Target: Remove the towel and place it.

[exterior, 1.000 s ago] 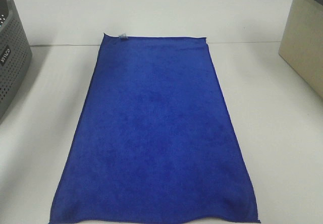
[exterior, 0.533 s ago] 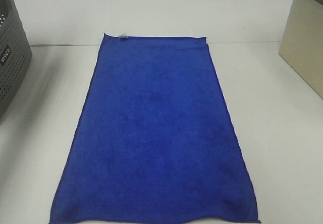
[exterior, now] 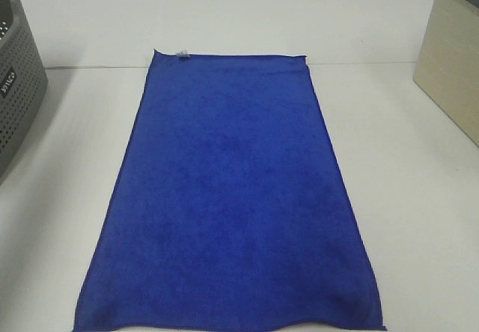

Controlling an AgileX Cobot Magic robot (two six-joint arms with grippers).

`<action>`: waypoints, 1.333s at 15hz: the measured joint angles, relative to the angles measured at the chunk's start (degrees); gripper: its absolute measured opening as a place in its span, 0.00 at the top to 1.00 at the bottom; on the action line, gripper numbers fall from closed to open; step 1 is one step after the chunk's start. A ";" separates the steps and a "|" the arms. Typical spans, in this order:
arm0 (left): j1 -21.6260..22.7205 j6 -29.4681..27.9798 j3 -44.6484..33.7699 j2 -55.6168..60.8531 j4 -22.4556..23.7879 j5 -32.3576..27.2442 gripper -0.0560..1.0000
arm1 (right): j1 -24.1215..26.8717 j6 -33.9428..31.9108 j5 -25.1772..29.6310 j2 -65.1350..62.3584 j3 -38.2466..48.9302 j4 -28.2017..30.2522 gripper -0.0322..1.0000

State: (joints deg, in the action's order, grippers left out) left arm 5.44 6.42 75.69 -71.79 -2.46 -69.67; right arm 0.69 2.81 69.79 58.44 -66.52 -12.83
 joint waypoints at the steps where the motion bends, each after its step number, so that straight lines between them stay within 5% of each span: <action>1: 0.00 -0.06 -4.64 4.93 0.00 0.57 0.21 | 0.00 0.00 0.00 -6.07 5.16 -0.11 0.24; 8: 0.00 -0.17 -31.97 30.60 1.26 17.25 0.21 | 0.00 2.75 -4.98 -39.88 28.71 1.55 0.24; 12: 0.00 -0.17 -44.40 47.44 2.46 20.40 0.21 | 0.00 6.36 -5.56 -50.65 36.21 1.55 0.24; 16: 0.00 -0.11 -48.41 64.00 2.46 24.47 0.21 | 0.00 7.91 -5.67 -55.29 39.99 2.23 0.24; 20: 0.00 0.00 -46.81 71.16 0.11 20.91 0.21 | 0.00 8.14 -5.67 -55.35 40.11 2.58 0.24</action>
State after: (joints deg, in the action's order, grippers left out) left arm 5.44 6.42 28.88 -0.63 -2.35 -48.76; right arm 0.69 10.94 64.11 3.09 -26.41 -10.26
